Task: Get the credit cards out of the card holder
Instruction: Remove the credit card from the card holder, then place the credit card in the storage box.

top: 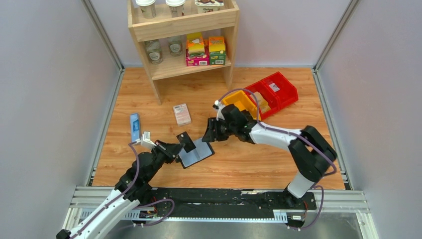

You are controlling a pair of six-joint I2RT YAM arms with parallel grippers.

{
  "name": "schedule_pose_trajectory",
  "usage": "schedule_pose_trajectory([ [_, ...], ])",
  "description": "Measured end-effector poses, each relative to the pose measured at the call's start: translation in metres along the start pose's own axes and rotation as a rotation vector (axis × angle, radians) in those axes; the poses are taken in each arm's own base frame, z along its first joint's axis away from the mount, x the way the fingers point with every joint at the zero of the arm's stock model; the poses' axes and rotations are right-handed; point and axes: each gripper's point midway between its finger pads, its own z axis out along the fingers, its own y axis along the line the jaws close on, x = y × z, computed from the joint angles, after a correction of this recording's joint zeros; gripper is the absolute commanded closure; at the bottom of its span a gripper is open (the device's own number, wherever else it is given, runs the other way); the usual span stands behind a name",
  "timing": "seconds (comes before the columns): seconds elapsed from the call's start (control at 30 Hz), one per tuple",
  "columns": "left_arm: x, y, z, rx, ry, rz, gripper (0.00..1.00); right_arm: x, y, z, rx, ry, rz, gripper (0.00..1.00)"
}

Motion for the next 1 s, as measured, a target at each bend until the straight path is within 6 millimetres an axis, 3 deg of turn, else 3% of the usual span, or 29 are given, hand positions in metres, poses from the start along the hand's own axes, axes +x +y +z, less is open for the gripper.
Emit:
schedule_pose_trajectory([
  [0.17,-0.006,-0.012,0.002,0.064,-0.039,-0.071,1.00,-0.024,0.041,-0.048,-0.124,-0.207,0.010,0.34],
  [0.27,-0.014,-0.032,0.004,0.134,-0.064,-0.126,1.00,-0.033,0.069,-0.070,-0.233,-0.322,0.024,0.32],
  [0.53,-0.014,-0.056,0.017,0.205,-0.062,-0.164,1.00,-0.014,0.097,-0.073,-0.366,-0.394,0.110,0.31],
  [0.77,-0.010,-0.074,0.021,0.266,-0.054,-0.174,1.00,-0.033,0.111,-0.084,-0.421,-0.481,0.154,0.34],
  [0.87,-0.012,-0.081,0.019,0.297,-0.061,-0.181,1.00,-0.037,0.111,-0.085,-0.420,-0.497,0.169,0.45],
  [1.0,-0.016,-0.088,0.017,0.325,-0.072,-0.188,1.00,-0.041,0.112,-0.087,-0.429,-0.516,0.178,0.85],
])
